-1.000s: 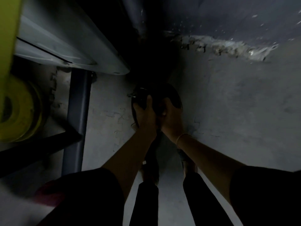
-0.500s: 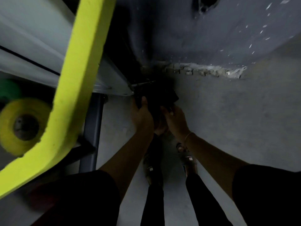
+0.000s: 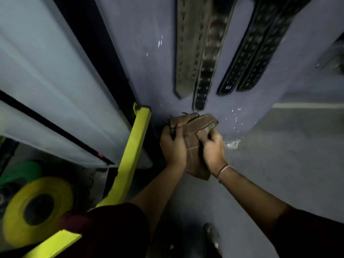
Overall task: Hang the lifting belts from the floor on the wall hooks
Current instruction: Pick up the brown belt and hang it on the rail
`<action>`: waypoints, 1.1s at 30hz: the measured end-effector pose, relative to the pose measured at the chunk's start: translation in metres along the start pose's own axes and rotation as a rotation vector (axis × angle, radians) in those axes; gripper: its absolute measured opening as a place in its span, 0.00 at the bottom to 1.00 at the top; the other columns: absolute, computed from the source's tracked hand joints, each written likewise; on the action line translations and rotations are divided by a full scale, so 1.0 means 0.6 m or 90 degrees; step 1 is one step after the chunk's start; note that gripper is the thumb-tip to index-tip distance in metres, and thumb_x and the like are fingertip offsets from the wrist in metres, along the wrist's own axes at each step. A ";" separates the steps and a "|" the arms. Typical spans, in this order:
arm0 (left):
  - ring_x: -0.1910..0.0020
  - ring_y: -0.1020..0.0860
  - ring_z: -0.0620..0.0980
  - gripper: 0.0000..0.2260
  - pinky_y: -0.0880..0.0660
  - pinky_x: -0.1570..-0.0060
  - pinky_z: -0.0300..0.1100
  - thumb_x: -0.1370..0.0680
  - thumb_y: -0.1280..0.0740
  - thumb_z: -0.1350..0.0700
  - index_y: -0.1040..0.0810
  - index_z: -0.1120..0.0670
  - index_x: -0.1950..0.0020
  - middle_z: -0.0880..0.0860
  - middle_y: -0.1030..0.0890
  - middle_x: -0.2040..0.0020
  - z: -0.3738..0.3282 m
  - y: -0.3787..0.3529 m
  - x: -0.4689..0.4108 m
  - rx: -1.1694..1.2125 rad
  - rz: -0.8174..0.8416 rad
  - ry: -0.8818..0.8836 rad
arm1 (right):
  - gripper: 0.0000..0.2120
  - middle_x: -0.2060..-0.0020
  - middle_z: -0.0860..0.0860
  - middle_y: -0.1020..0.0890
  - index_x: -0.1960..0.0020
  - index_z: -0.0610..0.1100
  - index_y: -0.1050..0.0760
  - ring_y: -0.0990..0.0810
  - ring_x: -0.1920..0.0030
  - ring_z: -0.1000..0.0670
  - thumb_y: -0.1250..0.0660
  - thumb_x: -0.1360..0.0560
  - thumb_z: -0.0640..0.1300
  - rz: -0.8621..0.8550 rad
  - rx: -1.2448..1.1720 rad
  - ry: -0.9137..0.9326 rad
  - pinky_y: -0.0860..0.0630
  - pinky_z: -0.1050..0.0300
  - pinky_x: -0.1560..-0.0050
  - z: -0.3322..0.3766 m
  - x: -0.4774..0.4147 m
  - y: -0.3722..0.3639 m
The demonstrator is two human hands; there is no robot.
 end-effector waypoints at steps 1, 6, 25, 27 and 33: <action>0.43 0.19 0.54 0.13 0.24 0.41 0.46 0.21 0.33 0.55 0.20 0.60 0.40 0.57 0.16 0.43 -0.044 -0.008 0.013 0.007 -0.001 -0.029 | 0.12 0.48 0.50 0.14 0.41 0.46 0.22 0.16 0.46 0.49 0.34 0.23 0.45 -0.007 0.005 0.028 0.21 0.43 0.40 0.043 0.008 0.009; 0.47 0.17 0.51 0.12 0.21 0.47 0.44 0.20 0.32 0.53 0.20 0.59 0.41 0.55 0.15 0.46 -0.260 -0.048 0.070 0.060 0.021 -0.128 | 0.09 0.47 0.52 0.15 0.42 0.48 0.23 0.18 0.44 0.51 0.36 0.22 0.42 -0.026 0.005 0.152 0.22 0.46 0.38 0.254 0.035 0.055; 0.49 0.17 0.52 0.10 0.22 0.41 0.55 0.25 0.26 0.56 0.21 0.57 0.46 0.54 0.16 0.49 -0.898 -0.001 0.257 0.181 0.117 -0.576 | 0.12 0.47 0.43 0.14 0.41 0.38 0.22 0.16 0.46 0.44 0.31 0.24 0.33 0.232 -0.141 0.416 0.19 0.48 0.44 0.781 0.189 0.140; 0.47 0.17 0.49 0.13 0.22 0.40 0.53 0.25 0.25 0.53 0.22 0.55 0.44 0.52 0.16 0.48 -0.932 0.014 0.261 0.166 0.144 -0.596 | 0.11 0.49 0.43 0.14 0.42 0.37 0.21 0.15 0.50 0.45 0.32 0.24 0.31 0.181 -0.176 0.454 0.18 0.49 0.46 0.819 0.208 0.124; 0.42 0.19 0.49 0.22 0.22 0.40 0.47 0.26 0.24 0.54 0.27 0.57 0.37 0.54 0.18 0.42 -0.966 0.033 0.270 0.176 0.164 -0.631 | 0.11 0.50 0.38 0.15 0.44 0.32 0.21 0.16 0.54 0.44 0.29 0.26 0.33 0.182 -0.189 0.508 0.18 0.49 0.50 0.917 0.244 0.119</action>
Point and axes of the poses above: each hand's wrist, its own x-axis away from the middle knuckle, its own y-axis out of the back of the hand, z = x × y, the point moved 1 cm from there along -x, towards the middle knuckle
